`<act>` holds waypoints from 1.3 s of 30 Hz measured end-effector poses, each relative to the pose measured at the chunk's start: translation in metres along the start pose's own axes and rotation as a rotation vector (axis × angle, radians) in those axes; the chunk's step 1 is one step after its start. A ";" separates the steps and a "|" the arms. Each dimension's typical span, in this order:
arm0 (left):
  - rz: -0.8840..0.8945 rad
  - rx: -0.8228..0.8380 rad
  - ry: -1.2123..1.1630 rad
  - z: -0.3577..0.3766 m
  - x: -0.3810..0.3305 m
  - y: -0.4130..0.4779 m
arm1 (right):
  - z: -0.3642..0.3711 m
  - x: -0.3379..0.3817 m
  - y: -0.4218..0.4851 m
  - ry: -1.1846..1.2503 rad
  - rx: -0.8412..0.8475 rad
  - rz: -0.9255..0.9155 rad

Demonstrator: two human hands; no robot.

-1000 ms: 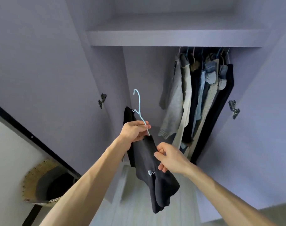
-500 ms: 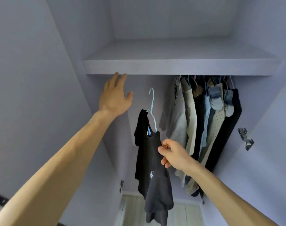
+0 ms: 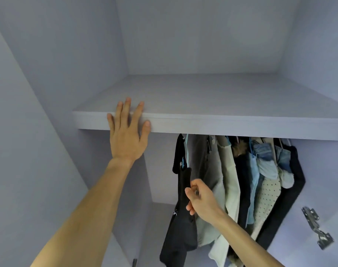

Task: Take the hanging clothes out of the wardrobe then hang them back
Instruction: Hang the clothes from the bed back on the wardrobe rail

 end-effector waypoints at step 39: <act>-0.118 -0.001 -0.025 -0.001 -0.006 -0.002 | -0.058 -0.037 0.105 -0.045 -0.294 0.144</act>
Point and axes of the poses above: each hand's wrist, its own y-axis towards the middle knuckle, its own z-axis out of the palm, x = y × z, the point moved 5 cm from there along y, towards the middle knuckle, and after that the axes turned 3 degrees about -x, right-handed, at the moved point
